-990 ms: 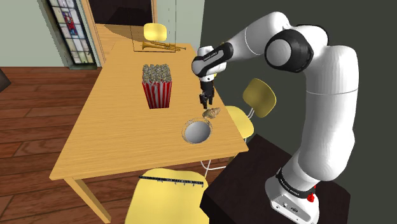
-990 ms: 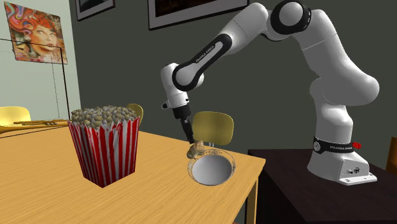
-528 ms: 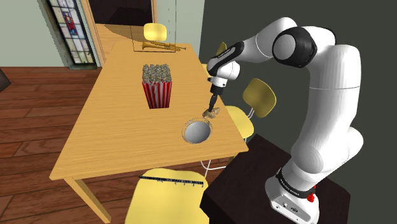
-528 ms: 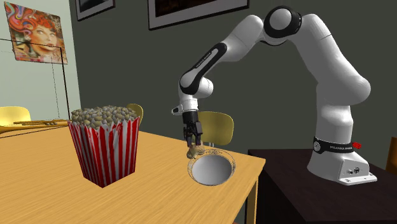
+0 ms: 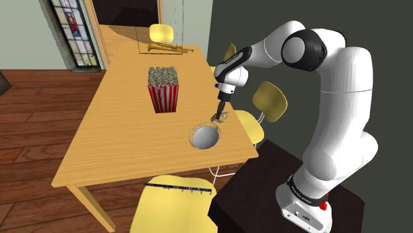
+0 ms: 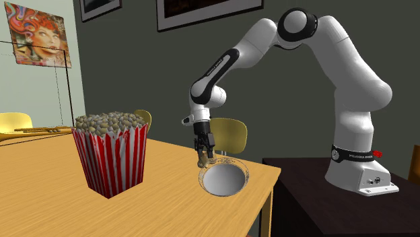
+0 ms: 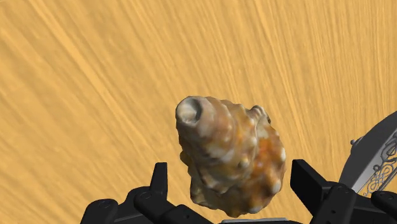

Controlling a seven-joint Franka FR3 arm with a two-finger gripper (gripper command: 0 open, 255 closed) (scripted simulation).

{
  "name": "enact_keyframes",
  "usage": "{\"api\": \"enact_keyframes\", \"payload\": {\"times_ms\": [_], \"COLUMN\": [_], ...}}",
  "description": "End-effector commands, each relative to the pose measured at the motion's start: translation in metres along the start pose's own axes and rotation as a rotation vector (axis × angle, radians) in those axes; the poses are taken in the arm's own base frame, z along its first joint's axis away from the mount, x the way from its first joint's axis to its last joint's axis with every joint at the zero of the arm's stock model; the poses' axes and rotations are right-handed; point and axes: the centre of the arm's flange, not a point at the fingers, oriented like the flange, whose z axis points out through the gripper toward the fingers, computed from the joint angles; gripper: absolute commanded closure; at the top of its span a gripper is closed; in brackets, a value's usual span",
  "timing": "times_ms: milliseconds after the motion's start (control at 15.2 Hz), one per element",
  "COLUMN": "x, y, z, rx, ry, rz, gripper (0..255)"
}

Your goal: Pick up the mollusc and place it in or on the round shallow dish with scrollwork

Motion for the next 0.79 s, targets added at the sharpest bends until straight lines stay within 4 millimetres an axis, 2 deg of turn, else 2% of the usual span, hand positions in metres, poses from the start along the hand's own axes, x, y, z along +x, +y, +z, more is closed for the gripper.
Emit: {"api": "enact_keyframes", "payload": {"times_ms": [0,132,198,726], "x": [0.0000,0.0000,0.0000,-0.0001], "y": [0.0000,0.0000,0.0000,-0.0001], "z": [0.0001,0.0001,0.0001,0.0000], "rx": [0.000,0.000,0.000,0.000], "ry": [0.000,0.000,0.000,0.000], "rz": [0.000,0.000,0.000,0.000], "gripper": [0,0,255,255]}}
